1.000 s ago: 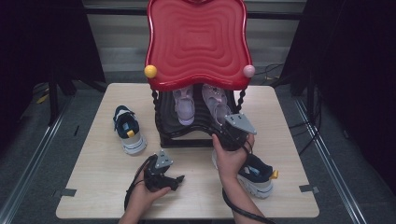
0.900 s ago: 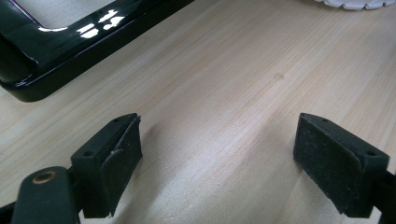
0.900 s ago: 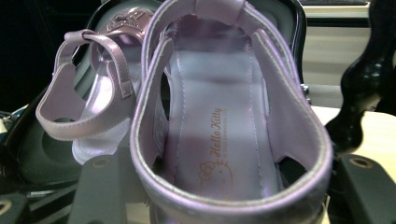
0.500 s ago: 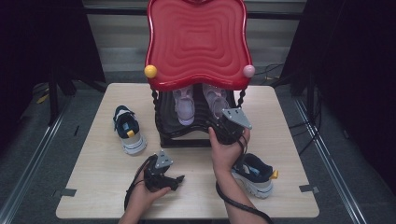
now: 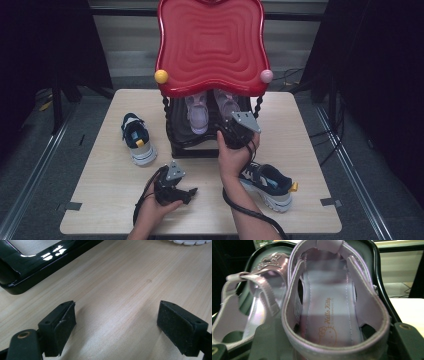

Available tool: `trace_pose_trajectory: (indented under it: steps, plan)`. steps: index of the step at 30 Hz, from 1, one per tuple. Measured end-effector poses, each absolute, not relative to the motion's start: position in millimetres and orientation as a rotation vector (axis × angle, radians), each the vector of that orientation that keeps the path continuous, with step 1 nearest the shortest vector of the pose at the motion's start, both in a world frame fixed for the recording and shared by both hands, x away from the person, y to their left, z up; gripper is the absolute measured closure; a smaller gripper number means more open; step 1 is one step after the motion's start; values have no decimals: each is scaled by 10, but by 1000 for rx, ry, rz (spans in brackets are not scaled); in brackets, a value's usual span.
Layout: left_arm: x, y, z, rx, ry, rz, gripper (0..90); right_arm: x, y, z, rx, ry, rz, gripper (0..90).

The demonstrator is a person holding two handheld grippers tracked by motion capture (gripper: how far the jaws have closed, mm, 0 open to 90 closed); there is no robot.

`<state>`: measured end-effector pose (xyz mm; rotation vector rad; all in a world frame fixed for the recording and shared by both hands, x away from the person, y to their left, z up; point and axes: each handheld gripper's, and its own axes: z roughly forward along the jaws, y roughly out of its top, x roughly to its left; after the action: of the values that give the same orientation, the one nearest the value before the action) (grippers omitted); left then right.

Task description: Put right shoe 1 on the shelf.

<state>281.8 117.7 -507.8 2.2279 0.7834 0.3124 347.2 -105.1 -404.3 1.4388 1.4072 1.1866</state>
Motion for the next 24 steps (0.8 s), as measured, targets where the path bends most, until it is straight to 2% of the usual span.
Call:
trace_pose_trajectory:
  steps: [24]
  plan:
    - [2821, 1176, -5079, 2225, 778, 312, 148, 3751, -881, -4071, 1465, 1430, 1150, 362]
